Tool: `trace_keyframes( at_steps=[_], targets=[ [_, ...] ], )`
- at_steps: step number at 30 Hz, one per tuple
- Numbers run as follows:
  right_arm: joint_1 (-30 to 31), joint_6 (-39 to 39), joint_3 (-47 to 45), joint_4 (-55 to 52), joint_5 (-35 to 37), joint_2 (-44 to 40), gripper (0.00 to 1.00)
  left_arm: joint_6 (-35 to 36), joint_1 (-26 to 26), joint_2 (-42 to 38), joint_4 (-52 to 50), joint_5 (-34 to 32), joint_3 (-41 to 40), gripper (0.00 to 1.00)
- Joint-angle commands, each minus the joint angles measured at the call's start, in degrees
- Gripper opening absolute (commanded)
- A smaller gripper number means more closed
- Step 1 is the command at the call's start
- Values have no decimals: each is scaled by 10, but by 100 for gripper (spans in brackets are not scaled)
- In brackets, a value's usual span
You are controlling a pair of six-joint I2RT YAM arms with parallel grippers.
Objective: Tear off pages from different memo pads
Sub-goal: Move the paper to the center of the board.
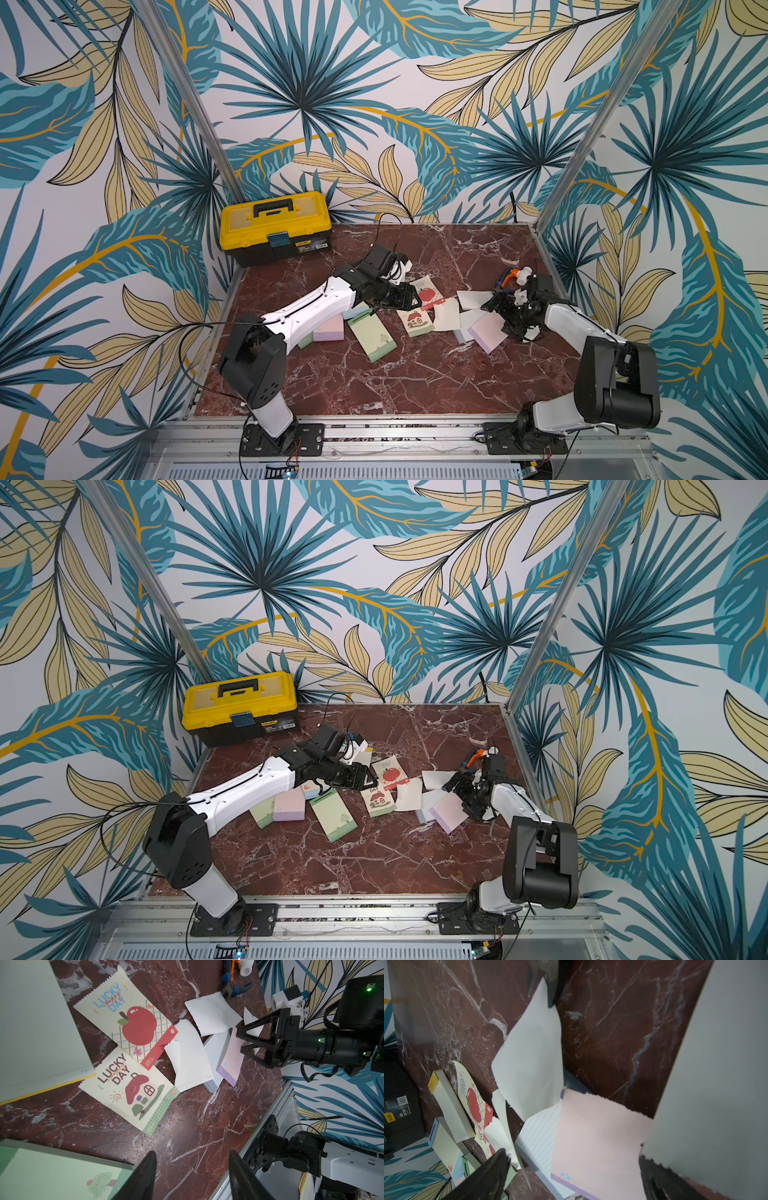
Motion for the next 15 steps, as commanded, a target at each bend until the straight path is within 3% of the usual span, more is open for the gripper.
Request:
trace_keyframes(
  at_steps=[1,9,15],
  targets=[
    [-28,7,-38,-70,116,11,99,12,1,-11,-16,-1,9,57],
    [-44,-13,3,-137,151,-11,99,22,2,-16,-35,-9,13,57],
    [-46,-56,2,-118,98,-80,99,48,20,-55,-47,-40,4,57]
  ],
)
